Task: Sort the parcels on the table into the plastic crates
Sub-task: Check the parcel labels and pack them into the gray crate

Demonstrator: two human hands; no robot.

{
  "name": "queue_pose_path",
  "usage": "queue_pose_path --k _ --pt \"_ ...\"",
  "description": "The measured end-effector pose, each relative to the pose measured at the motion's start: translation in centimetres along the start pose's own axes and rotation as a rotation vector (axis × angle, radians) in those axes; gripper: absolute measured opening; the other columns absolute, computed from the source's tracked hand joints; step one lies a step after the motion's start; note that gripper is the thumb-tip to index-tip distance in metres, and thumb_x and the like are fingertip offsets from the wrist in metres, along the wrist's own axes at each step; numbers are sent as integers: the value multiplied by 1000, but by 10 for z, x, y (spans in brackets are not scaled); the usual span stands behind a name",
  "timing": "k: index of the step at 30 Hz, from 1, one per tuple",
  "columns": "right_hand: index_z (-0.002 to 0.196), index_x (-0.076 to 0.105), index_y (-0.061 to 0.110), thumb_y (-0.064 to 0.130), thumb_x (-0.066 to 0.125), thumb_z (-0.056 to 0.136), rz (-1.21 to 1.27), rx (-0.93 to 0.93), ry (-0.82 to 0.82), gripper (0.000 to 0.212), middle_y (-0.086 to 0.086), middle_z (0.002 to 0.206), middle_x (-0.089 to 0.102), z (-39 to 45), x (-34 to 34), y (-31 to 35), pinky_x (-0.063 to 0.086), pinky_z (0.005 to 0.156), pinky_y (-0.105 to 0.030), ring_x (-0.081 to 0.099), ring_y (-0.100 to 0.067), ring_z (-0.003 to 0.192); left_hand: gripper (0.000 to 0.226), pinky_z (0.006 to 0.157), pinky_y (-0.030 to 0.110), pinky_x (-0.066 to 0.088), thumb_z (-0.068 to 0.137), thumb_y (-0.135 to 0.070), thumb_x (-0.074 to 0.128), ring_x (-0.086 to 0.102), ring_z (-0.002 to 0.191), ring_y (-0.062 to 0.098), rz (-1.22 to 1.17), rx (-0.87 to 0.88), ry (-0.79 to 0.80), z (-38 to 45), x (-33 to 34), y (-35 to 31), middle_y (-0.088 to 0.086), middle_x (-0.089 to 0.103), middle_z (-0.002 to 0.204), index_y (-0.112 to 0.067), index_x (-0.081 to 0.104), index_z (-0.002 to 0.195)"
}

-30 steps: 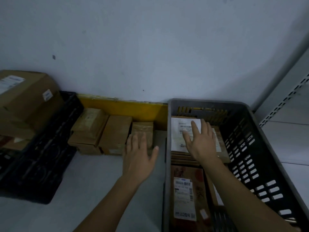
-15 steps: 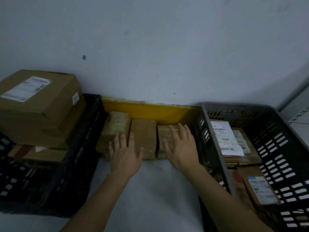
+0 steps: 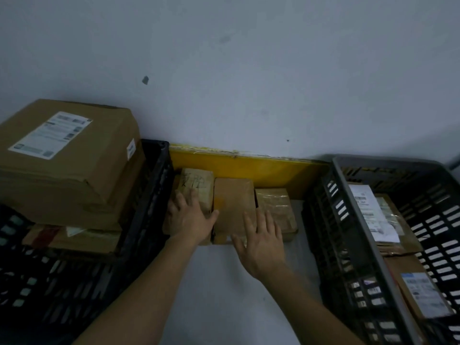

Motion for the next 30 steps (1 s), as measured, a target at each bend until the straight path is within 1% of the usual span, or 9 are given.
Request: queue_pose_path --k 7,11,16,18,20,22,25,27,30 --pt "172 18 27 76 2 96 61 26 -5 92 -14 180 12 1 9 -14 12 133 -55 6 -38 166 99 110 59 46 91 -72 60 23 150 49 -84 -32 -66 13 -6 3 12 1 174 -35 8 166" --pt "169 26 27 75 7 98 196 46 -65 88 -10 177 24 5 -2 -18 18 132 -51 14 -35 164 93 112 59 46 84 -67 59 41 146 38 -434 -22 -131 -2 -26 9 2 29 169 -43 18 163" --pt "169 31 30 72 49 103 896 82 -36 81 8 172 33 -4 -24 2 28 124 -32 31 -12 157 47 98 52 61 82 -59 62 68 119 22 -1232 -58 -20 -50 -39 -1 -4 66 136 -55 60 128" --pt "166 36 38 73 60 97 1253 85 21 81 16 167 43 -11 -36 15 38 123 -34 41 -5 152 52 97 50 63 83 -56 65 71 119 27 -1443 -78 56 -70 -31 -6 4 70 135 -38 64 132" --pt "157 46 45 66 68 97 1420 40 18 68 20 152 60 -18 -51 26 54 109 -30 57 -1 138 62 104 56 58 83 -58 68 71 122 31 -1535 -101 137 -89 -19 -12 8 73 134 -28 65 138" --pt "147 49 51 54 79 95 1448 47 -43 60 19 139 67 -26 -62 33 60 98 -27 66 3 124 62 110 56 53 91 -53 61 70 126 30 -1559 -81 201 -103 -10 -17 10 73 135 -20 63 143" --pt "142 50 59 55 86 81 1325 104 -211 70 23 137 64 -36 -70 26 58 101 -29 63 4 124 41 113 54 50 106 -35 48 70 125 26 -1493 -75 215 -109 -9 -15 9 74 133 -19 67 139" --pt "152 45 52 55 88 77 1181 92 -290 86 24 143 55 -45 -75 18 51 103 -18 52 11 130 33 104 48 56 108 -18 50 73 119 24 -1397 -55 151 -108 -19 -13 5 76 130 -25 68 135" --pt "162 37 37 53 90 76 1002 81 -345 102 21 147 41 -58 -82 12 36 92 4 36 27 127 38 84 25 59 106 -9 60 72 117 10 -1302 49 11 -110 -55 -22 -5 70 134 -25 61 141"
Point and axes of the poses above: each hand's wrist, its own z-axis towards the middle knuckle, its own x-axis out of the palm, y = z × x, the point moved 7 cm from there along z, towards the middle knuckle
